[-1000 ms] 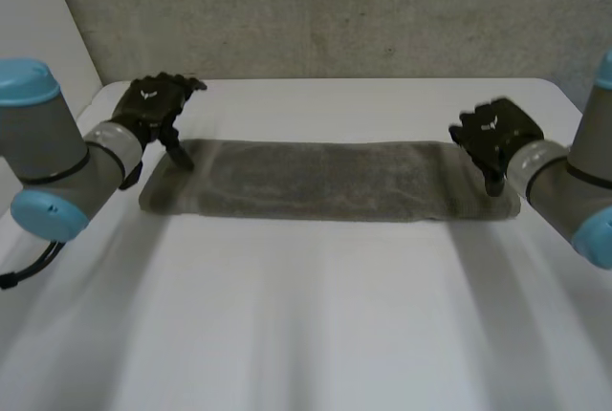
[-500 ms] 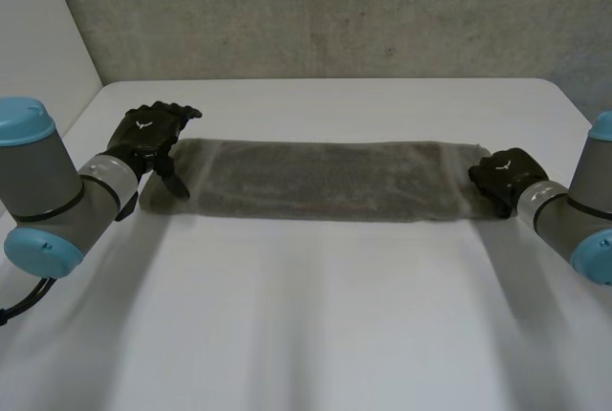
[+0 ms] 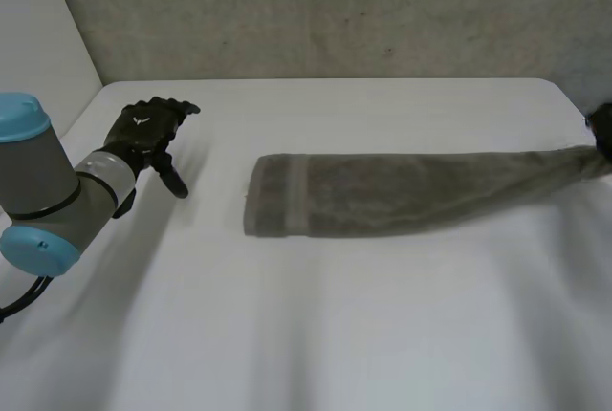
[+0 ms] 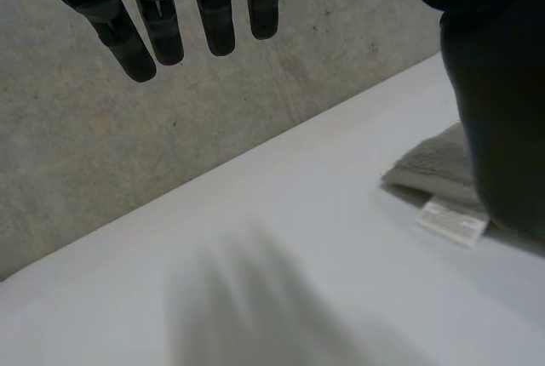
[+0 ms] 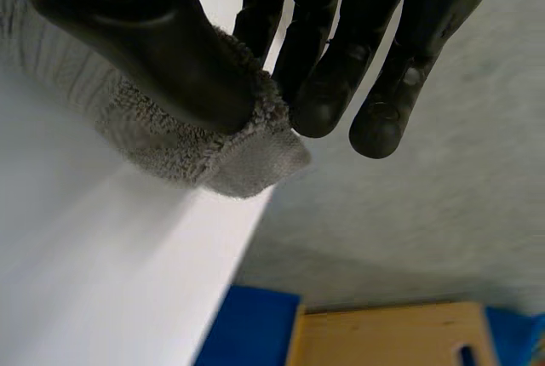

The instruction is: Fold the towel.

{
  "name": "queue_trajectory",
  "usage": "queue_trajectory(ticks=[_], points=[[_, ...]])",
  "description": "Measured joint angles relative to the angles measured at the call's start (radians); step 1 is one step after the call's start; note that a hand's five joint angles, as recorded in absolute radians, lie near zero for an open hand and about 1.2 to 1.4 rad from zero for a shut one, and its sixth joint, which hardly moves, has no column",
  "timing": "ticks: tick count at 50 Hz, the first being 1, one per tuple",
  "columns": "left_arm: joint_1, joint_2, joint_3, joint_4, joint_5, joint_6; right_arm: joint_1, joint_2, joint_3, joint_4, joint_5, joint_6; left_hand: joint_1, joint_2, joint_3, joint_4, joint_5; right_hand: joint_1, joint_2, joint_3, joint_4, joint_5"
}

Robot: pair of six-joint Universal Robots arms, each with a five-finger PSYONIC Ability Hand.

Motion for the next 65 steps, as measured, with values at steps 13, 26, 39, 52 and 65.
queue_trajectory(ticks=[13,26,39,52,65], points=[[-0.01,0.036,0.019,0.003,-0.009,-0.012,0.449,0.006,-0.219,-0.016,-0.128,0.036,-0.001,0.0,0.0,0.0,-0.001,0.004,0.008,0.0,0.0,0.0],[-0.032,0.04,0.039,0.003,-0.013,-0.056,0.752,0.192,-0.246,-0.04,-0.322,0.029,-0.001,0.0,0.0,0.0,-0.001,-0.407,-0.402,-0.42,-0.423,-0.435],[-0.043,0.029,0.033,0.003,-0.011,-0.066,0.657,0.108,-0.123,-0.018,-0.284,0.252,-0.001,0.0,0.0,0.0,-0.001,-1.086,-1.056,-1.095,-1.083,-1.104],[-0.073,0.022,0.025,0.003,-0.008,-0.06,0.438,-0.062,0.204,0.027,-0.259,0.415,-0.002,0.0,0.0,0.0,-0.001,-1.053,-1.032,-1.069,-1.065,-1.069],[-0.11,0.012,0.019,0.003,-0.008,-0.055,0.361,-0.045,0.305,0.022,-0.244,0.351,-0.002,0.0,0.0,0.0,-0.001,-0.251,-0.229,-0.265,-0.265,-0.261]])
